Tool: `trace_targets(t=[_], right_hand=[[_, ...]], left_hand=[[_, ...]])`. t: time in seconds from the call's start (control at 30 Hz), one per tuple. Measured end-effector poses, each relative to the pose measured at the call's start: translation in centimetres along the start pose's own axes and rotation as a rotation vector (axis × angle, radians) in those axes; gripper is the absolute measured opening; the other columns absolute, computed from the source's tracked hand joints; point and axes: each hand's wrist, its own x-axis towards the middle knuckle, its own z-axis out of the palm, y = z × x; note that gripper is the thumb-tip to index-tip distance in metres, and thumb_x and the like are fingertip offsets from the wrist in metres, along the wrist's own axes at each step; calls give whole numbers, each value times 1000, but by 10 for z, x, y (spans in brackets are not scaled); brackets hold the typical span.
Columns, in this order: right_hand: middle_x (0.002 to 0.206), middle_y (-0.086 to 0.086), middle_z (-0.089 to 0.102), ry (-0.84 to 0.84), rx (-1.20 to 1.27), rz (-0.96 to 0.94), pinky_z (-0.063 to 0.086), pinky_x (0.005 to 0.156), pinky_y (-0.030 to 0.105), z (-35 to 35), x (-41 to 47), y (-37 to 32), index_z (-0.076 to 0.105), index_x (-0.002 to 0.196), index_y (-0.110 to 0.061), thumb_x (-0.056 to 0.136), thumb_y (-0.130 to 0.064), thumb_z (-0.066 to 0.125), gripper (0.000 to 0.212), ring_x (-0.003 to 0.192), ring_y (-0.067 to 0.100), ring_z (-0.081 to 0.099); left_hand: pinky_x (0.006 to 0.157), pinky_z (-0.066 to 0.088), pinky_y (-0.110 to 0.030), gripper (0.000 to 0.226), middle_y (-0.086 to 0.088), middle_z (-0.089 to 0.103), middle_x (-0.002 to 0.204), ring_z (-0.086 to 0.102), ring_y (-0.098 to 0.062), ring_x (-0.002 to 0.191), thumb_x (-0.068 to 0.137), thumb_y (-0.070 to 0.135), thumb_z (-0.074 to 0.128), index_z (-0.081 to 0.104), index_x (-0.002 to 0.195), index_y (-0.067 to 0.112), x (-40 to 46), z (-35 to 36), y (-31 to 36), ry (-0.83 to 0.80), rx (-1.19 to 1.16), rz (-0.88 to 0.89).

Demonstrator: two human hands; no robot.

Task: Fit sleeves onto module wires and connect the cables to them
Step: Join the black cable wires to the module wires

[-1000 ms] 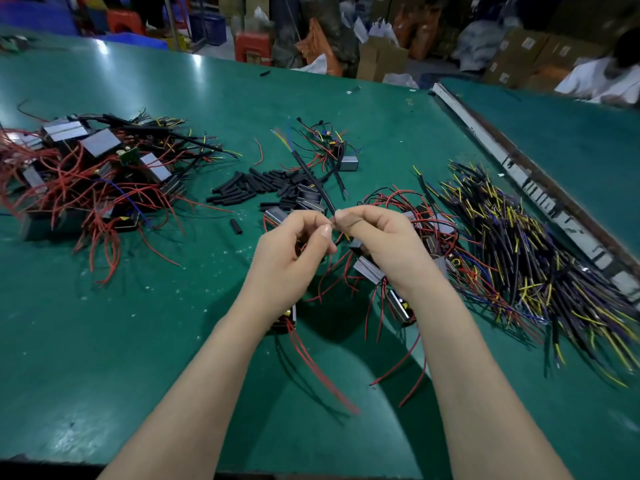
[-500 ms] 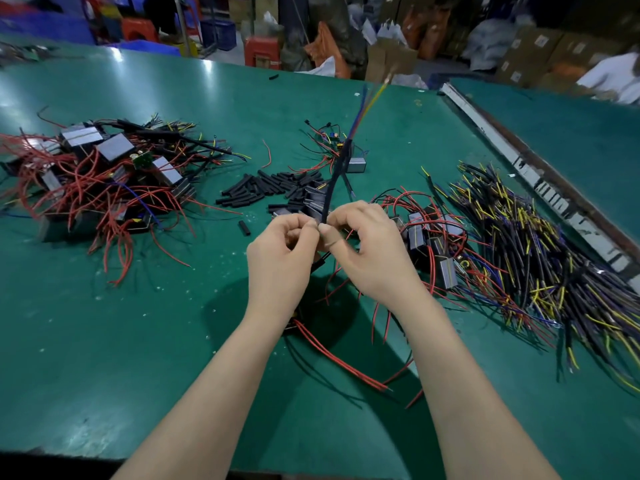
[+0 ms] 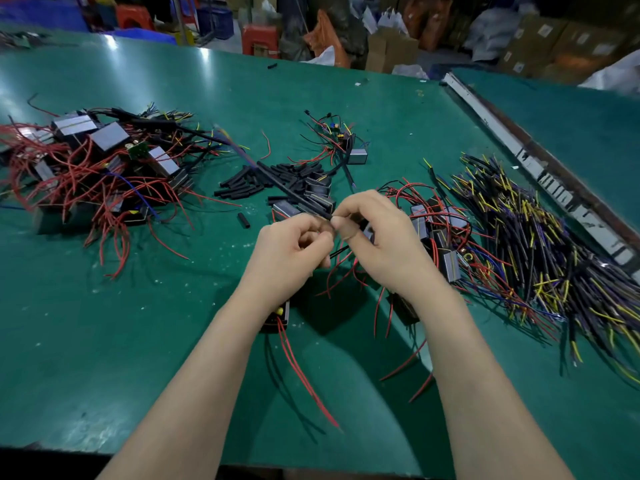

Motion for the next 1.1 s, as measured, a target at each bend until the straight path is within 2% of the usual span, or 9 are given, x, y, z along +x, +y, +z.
trace_targets(t=[0.07, 0.17, 0.23, 0.37, 0.53, 0.67, 0.83, 1.0, 1.1], right_hand=[[86, -16, 56, -65, 144, 140, 38, 79, 11, -3, 0, 0, 64, 94, -17, 95, -18, 58, 6, 84, -8, 50], [78, -17, 65, -158, 343, 294, 45, 79, 26, -6, -1, 2, 62, 91, -31, 95, -24, 59, 9, 81, 0, 56], [74, -13, 67, -181, 440, 342, 47, 77, 34, -10, -1, 3, 64, 92, -28, 95, -19, 59, 10, 77, 7, 58], [69, -11, 57, -252, 672, 356, 43, 63, 16, -18, -2, 4, 59, 111, -28, 97, -14, 53, 20, 64, 7, 50], [80, -16, 66, -313, 672, 286, 46, 78, 16, -21, -5, 0, 64, 103, -22, 98, -17, 47, 18, 77, 3, 55], [94, -10, 67, -216, 579, 210, 44, 91, 22, -15, -2, -6, 63, 99, -24, 97, -12, 49, 18, 92, 2, 60], [97, -6, 65, -51, 524, 197, 44, 94, 23, -1, 2, -15, 64, 104, -20, 96, 1, 51, 25, 95, 5, 58], [99, -1, 69, 111, 496, 299, 45, 92, 18, 15, 2, -23, 69, 106, -15, 92, -7, 60, 19, 95, 4, 61], [99, 1, 70, 200, 428, 322, 48, 94, 29, 22, 1, -26, 72, 107, -14, 91, -11, 64, 18, 98, 11, 63]], left_hand=[[44, 37, -13, 20, 8, 58, 48, 41, -4, 41, 87, 7, 55, 61, 73, 20, -1, -1, 1, -66, -68, -20], [43, 36, -14, 22, 6, 59, 48, 40, -6, 40, 85, 1, 54, 62, 74, 18, -3, 0, 3, -161, -74, -28], [44, 37, -15, 22, 6, 60, 49, 42, -6, 42, 86, 1, 54, 60, 73, 17, -4, 1, 5, -212, -82, -20], [45, 37, -12, 22, 6, 59, 48, 42, -4, 41, 91, 1, 55, 59, 75, 16, -4, -2, 9, -239, -180, -2], [46, 37, -13, 27, 5, 57, 49, 42, -6, 43, 92, 2, 54, 59, 68, 15, -5, -7, 12, -251, -307, -11], [45, 35, -11, 21, 5, 54, 48, 41, -4, 42, 92, 3, 51, 57, 73, 10, -4, -6, 13, -240, -419, -30], [45, 35, -11, 11, 7, 55, 50, 43, -3, 45, 87, 7, 52, 60, 80, 10, -1, -6, 10, -140, -633, -14], [51, 38, -12, 17, 7, 59, 56, 47, -4, 53, 91, 6, 52, 62, 78, 11, 3, -1, 6, 68, -637, 28], [53, 39, -13, 22, 8, 60, 56, 49, -3, 54, 94, 1, 48, 61, 79, 11, 2, 4, 7, 182, -623, 26]])
